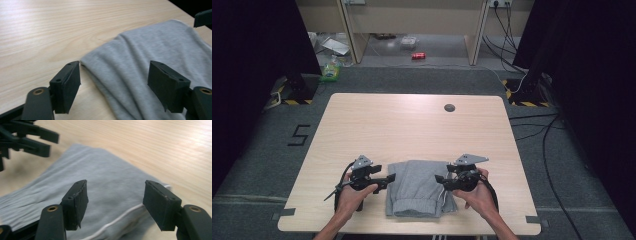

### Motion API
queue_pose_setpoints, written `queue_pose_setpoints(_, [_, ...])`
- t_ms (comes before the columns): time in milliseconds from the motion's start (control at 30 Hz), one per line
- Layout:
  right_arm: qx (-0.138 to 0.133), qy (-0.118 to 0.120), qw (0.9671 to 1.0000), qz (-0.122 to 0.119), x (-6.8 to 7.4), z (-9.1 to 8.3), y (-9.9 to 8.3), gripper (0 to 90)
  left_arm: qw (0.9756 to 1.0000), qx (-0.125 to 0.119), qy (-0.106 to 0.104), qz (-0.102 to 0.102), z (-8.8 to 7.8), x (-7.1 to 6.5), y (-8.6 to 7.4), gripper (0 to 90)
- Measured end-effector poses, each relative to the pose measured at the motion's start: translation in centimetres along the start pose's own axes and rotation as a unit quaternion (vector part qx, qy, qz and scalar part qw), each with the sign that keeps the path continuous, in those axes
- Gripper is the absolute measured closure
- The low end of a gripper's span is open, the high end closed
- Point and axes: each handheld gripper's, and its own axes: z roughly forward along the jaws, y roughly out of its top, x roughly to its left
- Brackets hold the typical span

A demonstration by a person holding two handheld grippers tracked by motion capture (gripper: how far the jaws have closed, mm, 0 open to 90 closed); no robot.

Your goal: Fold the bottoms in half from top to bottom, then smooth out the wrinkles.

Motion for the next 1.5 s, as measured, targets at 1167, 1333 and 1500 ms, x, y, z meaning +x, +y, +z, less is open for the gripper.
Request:
queue_pose_setpoints(1167, [0.031, -0.012, 0.998, 0.055, -2.9, 2.7, -0.5, 27.9, 0.9993, 0.035, -0.008, 0.005, 3.2, 1.2, -0.2, 42.9])
queue_pose_setpoints(1333, [0.036, -0.009, 0.9973, 0.064, -3.1, 3.0, -0.6, 32.5, 0.9991, 0.033, -0.012, 0.022, 3.3, 1.1, -0.4, 59.4])
queue_pose_setpoints(1500, [0.04, 0.004, 0.9961, 0.078, -3.6, 3.3, -1.0, 43.9, 0.999, 0.031, -0.015, 0.031, 3.3, 1.1, -0.5, 75.1])
